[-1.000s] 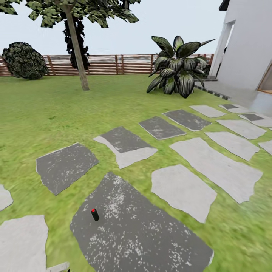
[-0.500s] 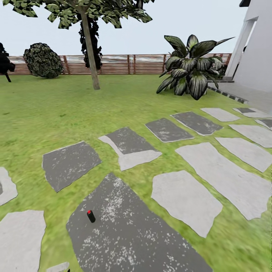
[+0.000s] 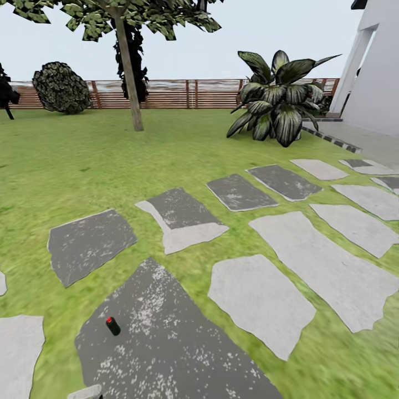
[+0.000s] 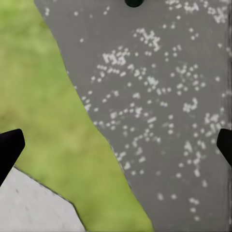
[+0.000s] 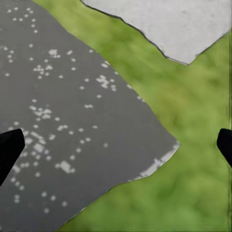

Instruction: In the garden, pick up the pesticide atomizer on the floor and spray pesticide onto both trees until each tree trunk is fully covered.

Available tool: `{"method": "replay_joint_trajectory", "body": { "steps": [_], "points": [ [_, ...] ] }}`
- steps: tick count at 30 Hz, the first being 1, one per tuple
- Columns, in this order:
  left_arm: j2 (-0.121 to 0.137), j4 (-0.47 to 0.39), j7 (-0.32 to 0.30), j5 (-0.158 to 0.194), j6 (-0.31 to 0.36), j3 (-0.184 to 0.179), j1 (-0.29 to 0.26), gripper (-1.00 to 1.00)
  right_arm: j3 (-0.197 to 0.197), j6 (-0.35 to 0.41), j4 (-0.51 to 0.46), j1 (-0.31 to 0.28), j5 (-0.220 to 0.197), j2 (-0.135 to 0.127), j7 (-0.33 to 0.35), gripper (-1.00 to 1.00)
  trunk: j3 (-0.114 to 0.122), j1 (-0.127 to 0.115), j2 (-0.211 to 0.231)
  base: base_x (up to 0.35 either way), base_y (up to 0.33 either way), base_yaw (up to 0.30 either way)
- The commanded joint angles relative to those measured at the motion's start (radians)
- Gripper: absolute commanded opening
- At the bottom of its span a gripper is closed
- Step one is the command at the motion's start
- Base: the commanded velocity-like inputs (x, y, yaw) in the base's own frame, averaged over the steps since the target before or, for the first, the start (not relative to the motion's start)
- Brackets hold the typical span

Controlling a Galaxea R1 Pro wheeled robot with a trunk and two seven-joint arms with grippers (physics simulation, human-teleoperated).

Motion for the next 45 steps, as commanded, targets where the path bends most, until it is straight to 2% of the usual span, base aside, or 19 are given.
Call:
{"method": "replay_joint_trajectory", "body": {
  "steps": [1, 45],
  "points": [
    [0.000, 0.001, 0.001, 0.009, -0.003, -0.003, 0.000, 1.00, -0.007, -0.003, 0.001, -0.001, 0.004, 0.001, 0.008, 1.00, -0.001, 0.000, 0.000, 0.119, -0.269, 0.068],
    [0.000, 0.001, 0.001, 0.009, -0.003, -0.003, 0.000, 1.00, -0.006, -0.003, 0.000, -0.001, 0.004, 0.001, 0.008, 1.00, -0.001, 0.000, 0.000, 0.119, -0.269, 0.263]
  ]
}}
